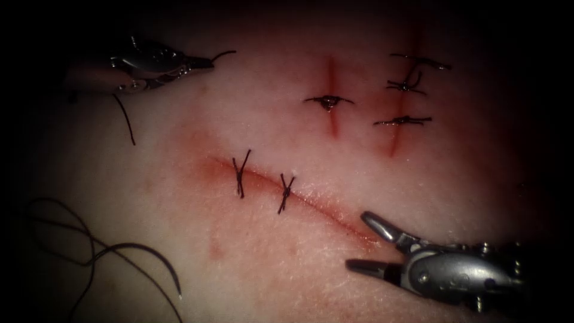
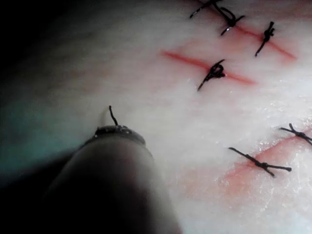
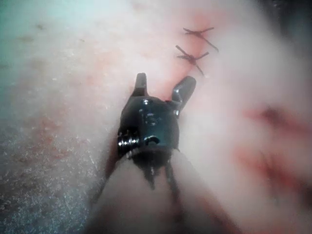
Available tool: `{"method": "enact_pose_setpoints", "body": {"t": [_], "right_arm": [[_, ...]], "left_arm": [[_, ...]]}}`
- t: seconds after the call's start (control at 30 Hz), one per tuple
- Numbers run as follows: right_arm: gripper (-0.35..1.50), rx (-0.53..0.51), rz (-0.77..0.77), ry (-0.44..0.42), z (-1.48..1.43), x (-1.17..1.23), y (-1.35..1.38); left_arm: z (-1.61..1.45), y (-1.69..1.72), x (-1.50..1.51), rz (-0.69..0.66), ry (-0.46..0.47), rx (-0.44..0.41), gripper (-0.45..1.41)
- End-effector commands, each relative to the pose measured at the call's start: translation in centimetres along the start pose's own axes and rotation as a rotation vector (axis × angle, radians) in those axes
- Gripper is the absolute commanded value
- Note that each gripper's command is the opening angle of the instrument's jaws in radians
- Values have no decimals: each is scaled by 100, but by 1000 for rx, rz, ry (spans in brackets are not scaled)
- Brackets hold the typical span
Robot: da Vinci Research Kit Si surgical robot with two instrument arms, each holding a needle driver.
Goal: Wound Closure
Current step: Set the cut suture end down with the left end-effector.
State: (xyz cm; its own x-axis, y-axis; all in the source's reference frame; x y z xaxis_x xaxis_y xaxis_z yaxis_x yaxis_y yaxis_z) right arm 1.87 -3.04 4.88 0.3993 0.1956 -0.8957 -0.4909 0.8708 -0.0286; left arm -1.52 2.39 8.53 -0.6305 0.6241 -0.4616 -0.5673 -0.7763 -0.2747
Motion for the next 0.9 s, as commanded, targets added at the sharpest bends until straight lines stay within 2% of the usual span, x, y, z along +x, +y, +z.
{"method": "enact_pose_setpoints", "body": {"t": [0.03,0.1,0.13,0.17,0.2,0.23,0.27,0.3,0.4,0.53,0.63,0.7,0.73,0.77,0.8,0.83,0.87,0.9], "right_arm": [[145,9,3,-1,7,0,-4],[133,23,5,-17,3,0,-4],[121,35,15,-31,1,1,-4],[113,48,13,-47,-1,2,-4],[104,55,17,-62,-2,3,-4],[98,55,32,-85,-4,4,-4],[96,43,61,-103,-6,5,-4],[96,31,80,-117,-7,6,-4],[96,-14,162,-162,-15,6,-4],[131,-41,269,-249,-22,4,-2],[145,-51,336,-306,-22,2,-2],[146,-54,351,-308,-22,2,-1],[140,-56,352,-309,-23,2,-1],[121,-50,316,-309,-24,2,0],[88,-34,216,-310,-25,1,1],[20,-8,100,-290,-27,1,1],[-32,39,-16,-242,-27,2,3],[-35,61,-77,-206,-27,3,4]], "left_arm": [[13,1,-4,5,-5,-16,-45],[24,0,-11,-1,-20,-43,-45],[28,0,-14,4,-32,-53,-43],[33,1,-18,4,-59,-64,-25],[36,1,-20,-5,-85,-69,-15],[38,2,-23,-6,-116,-76,5],[40,2,-25,-6,-153,-84,42],[41,2,-26,-19,-175,-87,61],[34,5,-29,-19,-229,-103,100],[18,4,-34,-9,-241,-85,118],[2,-1,-37,6,-261,-51,122],[-6,-8,-35,19,-273,-35,122],[-10,-11,-33,45,-269,-35,122],[-13,-14,-32,74,-257,-40,122],[-18,-18,-31,116,-253,-33,118],[-22,-22,-28,141,-255,-11,115],[-24,-27,-24,159,-258,23,111],[-27,-33,-17,176,-258,66,108]]}}
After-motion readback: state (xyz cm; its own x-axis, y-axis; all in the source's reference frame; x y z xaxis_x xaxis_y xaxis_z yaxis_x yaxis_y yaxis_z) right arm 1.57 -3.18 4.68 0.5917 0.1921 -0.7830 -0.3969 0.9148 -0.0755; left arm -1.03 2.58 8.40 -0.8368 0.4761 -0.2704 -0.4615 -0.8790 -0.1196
